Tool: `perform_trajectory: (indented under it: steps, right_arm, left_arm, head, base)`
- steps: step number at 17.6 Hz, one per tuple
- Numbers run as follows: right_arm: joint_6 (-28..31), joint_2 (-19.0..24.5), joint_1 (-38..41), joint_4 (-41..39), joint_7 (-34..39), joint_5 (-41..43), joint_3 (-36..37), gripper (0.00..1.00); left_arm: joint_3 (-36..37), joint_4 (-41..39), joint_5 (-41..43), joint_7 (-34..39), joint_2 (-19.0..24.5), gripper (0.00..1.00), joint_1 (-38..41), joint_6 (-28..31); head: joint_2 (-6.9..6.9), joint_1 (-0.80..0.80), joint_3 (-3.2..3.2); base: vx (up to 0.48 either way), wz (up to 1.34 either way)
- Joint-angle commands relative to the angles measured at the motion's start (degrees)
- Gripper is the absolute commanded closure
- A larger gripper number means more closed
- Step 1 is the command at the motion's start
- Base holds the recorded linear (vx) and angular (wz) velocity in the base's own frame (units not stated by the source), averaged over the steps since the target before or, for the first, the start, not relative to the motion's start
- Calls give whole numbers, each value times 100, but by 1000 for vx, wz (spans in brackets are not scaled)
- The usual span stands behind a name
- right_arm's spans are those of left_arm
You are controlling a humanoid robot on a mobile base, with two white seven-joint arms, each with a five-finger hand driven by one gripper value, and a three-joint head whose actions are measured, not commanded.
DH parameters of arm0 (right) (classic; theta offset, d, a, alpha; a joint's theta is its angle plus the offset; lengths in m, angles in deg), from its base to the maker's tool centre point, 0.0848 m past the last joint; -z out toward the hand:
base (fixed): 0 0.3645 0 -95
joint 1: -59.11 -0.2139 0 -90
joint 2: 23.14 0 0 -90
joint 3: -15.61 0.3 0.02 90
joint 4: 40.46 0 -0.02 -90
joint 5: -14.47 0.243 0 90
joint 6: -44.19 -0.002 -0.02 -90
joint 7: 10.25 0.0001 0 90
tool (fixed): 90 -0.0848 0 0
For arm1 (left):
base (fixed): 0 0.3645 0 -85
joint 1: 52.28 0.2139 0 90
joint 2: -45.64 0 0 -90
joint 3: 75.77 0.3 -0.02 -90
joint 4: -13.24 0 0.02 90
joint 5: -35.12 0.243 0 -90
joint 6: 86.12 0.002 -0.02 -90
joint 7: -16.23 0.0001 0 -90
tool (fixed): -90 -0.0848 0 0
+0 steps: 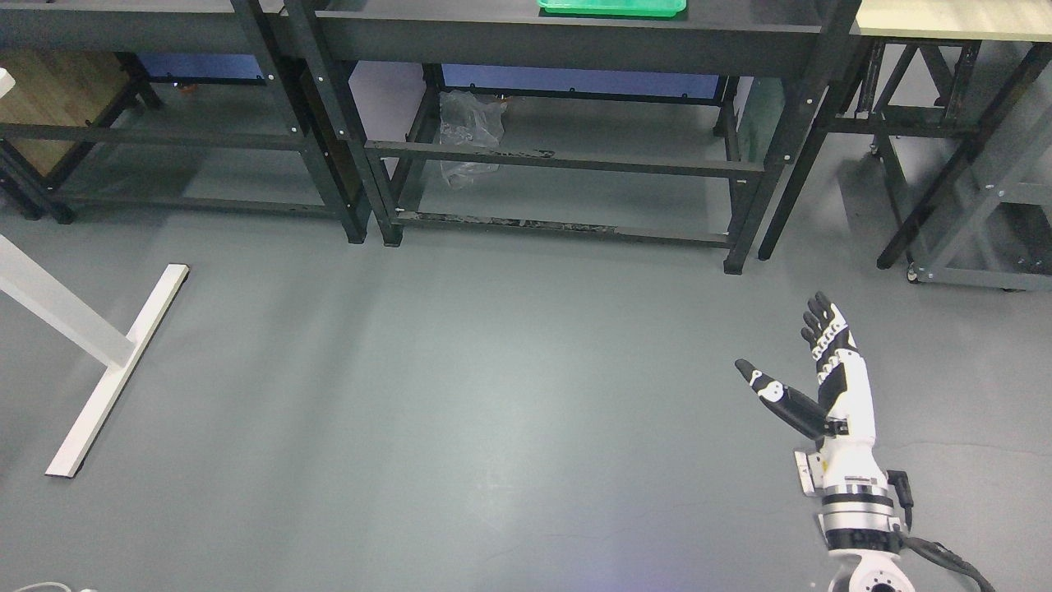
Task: Pick pink block from left shelf to tray
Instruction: 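Raise the right hand while driving toward the shelf with the green tray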
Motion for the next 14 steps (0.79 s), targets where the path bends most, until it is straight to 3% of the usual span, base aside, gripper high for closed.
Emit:
perform_trajectory:
  steps: [1,14]
  right_arm:
    - [8,-100,0,-2,-3,0,0,0]
    - [-115,-100,-53,-2,-82,70,263,0]
  left_arm:
    - [0,-100,9,-2,100,0,-132,-2]
    - [0,-100,9,-2,100,0,-132,-2]
  head:
    - [0,0,0]
    - [0,0,0]
  base:
    - [0,0]
    - [0,0]
